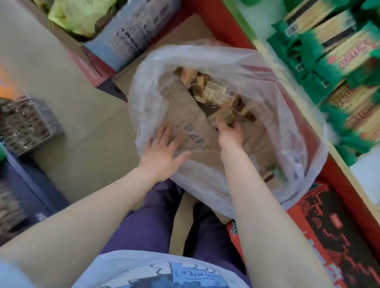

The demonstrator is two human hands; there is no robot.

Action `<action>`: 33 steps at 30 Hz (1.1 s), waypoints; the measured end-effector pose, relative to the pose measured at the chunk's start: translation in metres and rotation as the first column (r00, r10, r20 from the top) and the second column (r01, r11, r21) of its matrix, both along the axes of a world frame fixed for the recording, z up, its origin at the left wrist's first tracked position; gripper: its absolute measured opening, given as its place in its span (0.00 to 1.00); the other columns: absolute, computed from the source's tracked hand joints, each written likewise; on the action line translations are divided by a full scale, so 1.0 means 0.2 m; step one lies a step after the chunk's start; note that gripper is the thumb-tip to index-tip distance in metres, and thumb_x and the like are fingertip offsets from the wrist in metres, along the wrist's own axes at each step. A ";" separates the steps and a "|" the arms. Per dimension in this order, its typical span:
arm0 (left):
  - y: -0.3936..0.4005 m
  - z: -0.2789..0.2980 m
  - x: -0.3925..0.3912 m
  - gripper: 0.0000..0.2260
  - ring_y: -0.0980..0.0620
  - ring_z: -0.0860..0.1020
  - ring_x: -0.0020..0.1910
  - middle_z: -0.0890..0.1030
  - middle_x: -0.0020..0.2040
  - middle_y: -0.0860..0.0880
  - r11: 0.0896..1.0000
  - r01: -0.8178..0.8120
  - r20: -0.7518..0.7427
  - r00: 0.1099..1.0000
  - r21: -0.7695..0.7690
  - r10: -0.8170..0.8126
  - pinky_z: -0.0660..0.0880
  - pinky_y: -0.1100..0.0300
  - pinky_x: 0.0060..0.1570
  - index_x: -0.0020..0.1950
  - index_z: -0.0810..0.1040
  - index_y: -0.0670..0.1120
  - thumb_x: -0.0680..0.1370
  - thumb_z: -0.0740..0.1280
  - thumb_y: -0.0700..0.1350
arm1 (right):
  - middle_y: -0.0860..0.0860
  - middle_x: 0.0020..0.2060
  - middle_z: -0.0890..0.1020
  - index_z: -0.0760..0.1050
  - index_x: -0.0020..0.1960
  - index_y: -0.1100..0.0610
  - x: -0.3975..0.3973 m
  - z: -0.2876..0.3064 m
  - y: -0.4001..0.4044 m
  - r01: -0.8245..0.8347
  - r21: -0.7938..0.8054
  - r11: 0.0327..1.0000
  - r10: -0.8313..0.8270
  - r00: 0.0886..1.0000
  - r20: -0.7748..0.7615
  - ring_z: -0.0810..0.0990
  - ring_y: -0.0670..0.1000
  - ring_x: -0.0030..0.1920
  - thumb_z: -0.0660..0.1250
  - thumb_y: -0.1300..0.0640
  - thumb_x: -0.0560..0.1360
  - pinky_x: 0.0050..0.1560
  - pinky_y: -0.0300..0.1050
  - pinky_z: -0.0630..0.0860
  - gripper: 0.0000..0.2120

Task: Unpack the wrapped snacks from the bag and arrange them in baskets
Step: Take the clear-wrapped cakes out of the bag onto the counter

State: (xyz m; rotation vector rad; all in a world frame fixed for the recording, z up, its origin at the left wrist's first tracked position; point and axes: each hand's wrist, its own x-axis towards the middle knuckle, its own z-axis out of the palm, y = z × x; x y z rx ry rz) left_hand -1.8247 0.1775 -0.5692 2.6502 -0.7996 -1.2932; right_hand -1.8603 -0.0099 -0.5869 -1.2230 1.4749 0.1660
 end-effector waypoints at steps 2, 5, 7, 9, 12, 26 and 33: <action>0.01 -0.02 0.00 0.29 0.49 0.40 0.81 0.43 0.83 0.49 1.000 -0.005 -0.002 1.000 -0.010 0.005 0.45 0.45 0.77 0.82 0.54 0.57 0.82 0.49 0.66 | 0.54 0.72 0.72 0.63 0.78 0.56 0.03 -0.06 0.00 0.103 0.028 0.994 -0.103 0.995 0.013 0.74 0.58 0.69 0.73 0.44 0.74 0.69 0.55 0.73 0.38; 0.03 -0.02 0.01 0.29 0.49 0.41 0.81 0.42 0.83 0.50 1.000 -0.014 -0.035 0.999 -0.008 0.014 0.45 0.44 0.77 0.81 0.54 0.57 0.82 0.48 0.66 | 0.51 0.67 0.75 0.64 0.76 0.52 0.02 -0.07 0.00 0.238 0.103 0.966 -0.243 0.969 0.039 0.76 0.53 0.62 0.77 0.48 0.72 0.67 0.53 0.75 0.38; 0.03 0.00 0.03 0.29 0.50 0.40 0.81 0.42 0.83 0.50 1.000 -0.017 -0.069 0.997 0.012 0.018 0.45 0.44 0.77 0.82 0.53 0.57 0.82 0.48 0.66 | 0.50 0.54 0.78 0.72 0.65 0.52 0.00 0.00 0.00 0.266 0.084 0.960 -0.272 0.960 0.070 0.78 0.49 0.49 0.77 0.51 0.73 0.59 0.49 0.78 0.24; 0.01 0.05 0.06 0.30 0.49 0.43 0.81 0.44 0.83 0.50 0.998 -0.055 -0.126 0.990 0.026 0.058 0.46 0.43 0.77 0.82 0.52 0.57 0.82 0.47 0.66 | 0.48 0.48 0.80 0.72 0.56 0.52 -0.05 0.11 0.01 0.298 0.056 0.953 -0.302 0.946 0.117 0.78 0.49 0.47 0.77 0.50 0.73 0.50 0.45 0.76 0.18; -0.07 0.21 0.07 0.28 0.45 0.57 0.79 0.58 0.81 0.47 0.982 -0.167 -0.142 0.978 -0.082 0.155 0.52 0.44 0.74 0.80 0.60 0.55 0.82 0.49 0.66 | 0.49 0.55 0.83 0.73 0.60 0.51 -0.21 0.29 0.02 0.261 0.132 0.956 -0.281 0.945 0.165 0.83 0.50 0.53 0.76 0.45 0.72 0.56 0.46 0.78 0.21; -0.96 1.02 -0.65 0.11 0.49 0.85 0.44 0.83 0.50 0.41 0.638 -0.691 -0.740 0.615 -0.340 0.272 0.81 0.59 0.41 0.58 0.79 0.41 0.78 0.72 0.42 | 0.55 0.39 0.80 0.81 0.56 0.56 -1.28 1.10 -0.35 0.372 0.161 0.914 -0.400 0.759 0.514 0.77 0.50 0.32 0.61 0.46 0.82 0.29 0.40 0.71 0.16; -1.49 1.03 -1.29 0.13 0.47 0.83 0.54 0.84 0.55 0.44 0.772 -0.462 -0.702 0.711 -0.438 0.027 0.82 0.51 0.53 0.60 0.80 0.45 0.77 0.73 0.45 | 0.52 0.38 0.80 0.79 0.54 0.57 -1.95 1.21 -0.69 0.613 0.013 0.790 -0.554 0.704 0.444 0.77 0.49 0.31 0.68 0.52 0.80 0.32 0.43 0.71 0.09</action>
